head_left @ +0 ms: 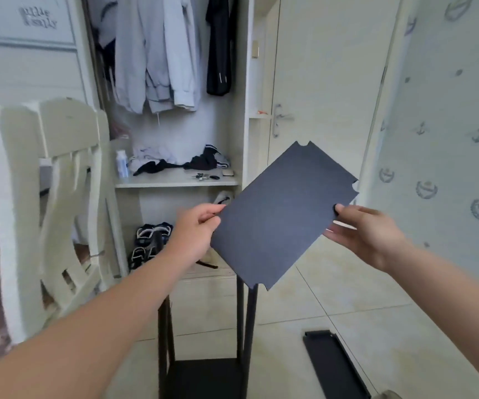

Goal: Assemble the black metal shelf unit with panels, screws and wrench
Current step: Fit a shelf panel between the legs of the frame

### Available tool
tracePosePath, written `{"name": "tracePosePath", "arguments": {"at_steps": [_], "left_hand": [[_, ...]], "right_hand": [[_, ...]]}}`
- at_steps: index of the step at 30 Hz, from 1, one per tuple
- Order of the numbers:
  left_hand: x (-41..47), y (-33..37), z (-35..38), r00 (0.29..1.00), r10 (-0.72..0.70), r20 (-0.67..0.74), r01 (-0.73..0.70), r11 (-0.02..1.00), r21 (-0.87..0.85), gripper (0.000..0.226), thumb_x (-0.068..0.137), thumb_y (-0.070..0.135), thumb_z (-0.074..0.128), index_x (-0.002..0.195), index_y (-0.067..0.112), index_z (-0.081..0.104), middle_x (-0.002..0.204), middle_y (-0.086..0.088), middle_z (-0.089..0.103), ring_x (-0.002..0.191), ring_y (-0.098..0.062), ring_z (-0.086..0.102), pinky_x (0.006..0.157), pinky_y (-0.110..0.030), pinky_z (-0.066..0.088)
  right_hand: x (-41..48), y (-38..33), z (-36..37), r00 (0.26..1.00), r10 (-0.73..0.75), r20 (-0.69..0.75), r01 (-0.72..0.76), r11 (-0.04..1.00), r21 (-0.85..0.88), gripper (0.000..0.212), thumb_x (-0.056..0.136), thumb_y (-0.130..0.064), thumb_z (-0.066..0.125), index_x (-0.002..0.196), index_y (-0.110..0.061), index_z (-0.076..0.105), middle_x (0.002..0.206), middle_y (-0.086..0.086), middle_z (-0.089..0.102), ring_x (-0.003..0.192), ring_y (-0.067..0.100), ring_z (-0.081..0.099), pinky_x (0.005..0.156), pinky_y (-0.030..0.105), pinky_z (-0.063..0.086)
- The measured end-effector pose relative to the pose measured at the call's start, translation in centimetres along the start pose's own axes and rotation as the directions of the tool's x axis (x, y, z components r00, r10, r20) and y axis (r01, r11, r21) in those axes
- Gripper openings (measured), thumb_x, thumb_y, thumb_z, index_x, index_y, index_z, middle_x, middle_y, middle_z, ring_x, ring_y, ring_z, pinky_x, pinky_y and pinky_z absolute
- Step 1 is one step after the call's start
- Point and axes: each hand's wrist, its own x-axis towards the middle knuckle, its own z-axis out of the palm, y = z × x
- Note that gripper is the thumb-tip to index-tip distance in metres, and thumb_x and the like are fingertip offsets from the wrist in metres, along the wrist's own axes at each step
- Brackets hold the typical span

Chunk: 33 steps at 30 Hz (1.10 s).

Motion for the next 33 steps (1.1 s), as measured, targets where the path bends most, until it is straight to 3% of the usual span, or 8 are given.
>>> {"name": "tracePosePath", "arguments": {"at_steps": [3,6,9,13,17,21,25,33], "left_hand": [[0.0,0.4,-4.6,0.995,-0.004,-0.099,0.008,0.999,0.037,0.036,0.099,0.001,0.046,0.116,0.023,0.069,0.113,0.006,0.07,0.092,0.001,0.062,0.072,-0.013,0.044],[-0.3,0.1,-8.2,0.986,-0.014,-0.165,0.032,0.994,0.104,0.034,0.1,0.004,0.048,0.116,0.024,0.07,0.115,0.007,0.069,0.101,-0.007,0.062,0.086,-0.025,0.047],[-0.7,-1.4,-10.4,0.97,-0.011,-0.242,0.064,0.975,0.214,0.03,0.097,0.015,0.057,0.122,0.028,0.064,0.125,0.011,0.062,0.113,-0.009,0.058,0.1,-0.032,0.045],[-2.7,-2.6,-10.6,0.901,0.101,-0.421,0.054,0.939,0.339,0.021,0.093,0.026,0.065,0.11,0.033,0.055,0.113,0.012,0.057,0.1,-0.009,0.055,0.089,-0.029,0.044],[-4.0,-3.5,-8.5,0.98,-0.072,-0.187,0.112,0.971,0.213,0.006,0.093,0.028,0.064,0.092,0.024,0.068,0.08,0.01,0.07,0.079,-0.009,0.068,0.074,-0.028,0.052],[-3.9,-5.2,-5.9,0.914,-0.392,0.101,0.405,0.897,-0.177,0.024,0.095,0.041,0.063,0.114,0.026,0.062,0.11,0.006,0.072,0.098,-0.011,0.072,0.089,-0.036,0.059],[-2.1,-7.4,-3.2,0.931,-0.357,0.073,0.356,0.845,-0.399,0.044,0.091,0.042,0.068,0.129,0.024,0.055,0.126,0.003,0.066,0.105,-0.009,0.07,0.092,-0.035,0.057],[1.9,-9.3,0.5,0.952,-0.3,-0.053,0.202,0.752,-0.628,0.013,0.103,0.026,0.054,0.108,0.019,0.064,0.104,-0.002,0.077,0.101,-0.016,0.073,0.093,-0.035,0.054]], "right_hand": [[-0.7,0.4,4.0,0.994,0.04,0.097,-0.045,0.998,0.053,0.02,0.099,-0.013,0.063,0.116,-0.002,0.062,0.11,0.014,0.075,0.1,0.033,0.074,0.083,0.039,0.061],[-1.1,1.4,7.7,0.989,0.037,0.142,-0.048,0.996,0.077,0.026,0.099,-0.011,0.063,0.121,0.001,0.057,0.111,0.016,0.075,0.098,0.033,0.075,0.077,0.036,0.063],[-0.8,3.1,10.8,0.993,0.032,0.112,-0.044,0.993,0.106,0.023,0.098,-0.007,0.063,0.12,-0.003,0.055,0.112,0.02,0.074,0.094,0.035,0.075,0.072,0.036,0.063],[0.7,5.5,13.7,0.998,0.064,0.027,-0.068,0.981,0.18,0.021,0.099,-0.005,0.062,0.116,0.005,0.056,0.109,0.019,0.074,0.091,0.035,0.075,0.085,0.043,0.061],[1.9,7.4,15.2,0.995,0.098,-0.027,-0.086,0.956,0.282,0.024,0.099,-0.005,0.062,0.121,0.006,0.059,0.108,0.017,0.074,0.092,0.031,0.076,0.086,0.04,0.062],[2.8,9.0,16.1,0.991,0.132,0.008,-0.123,0.903,0.413,0.022,0.101,-0.006,0.058,0.121,0.003,0.059,0.109,0.018,0.075,0.093,0.031,0.076,0.082,0.038,0.062],[3.5,11.1,16.7,0.988,0.139,0.06,-0.15,0.859,0.49,0.019,0.103,-0.007,0.056,0.118,0.003,0.061,0.109,0.02,0.074,0.098,0.032,0.074,0.084,0.038,0.061],[5.2,14.9,16.0,0.98,0.194,0.035,-0.185,0.842,0.506,0.018,0.101,-0.005,0.058,0.115,0.004,0.063,0.108,0.022,0.074,0.098,0.032,0.074,0.085,0.037,0.062]]}}
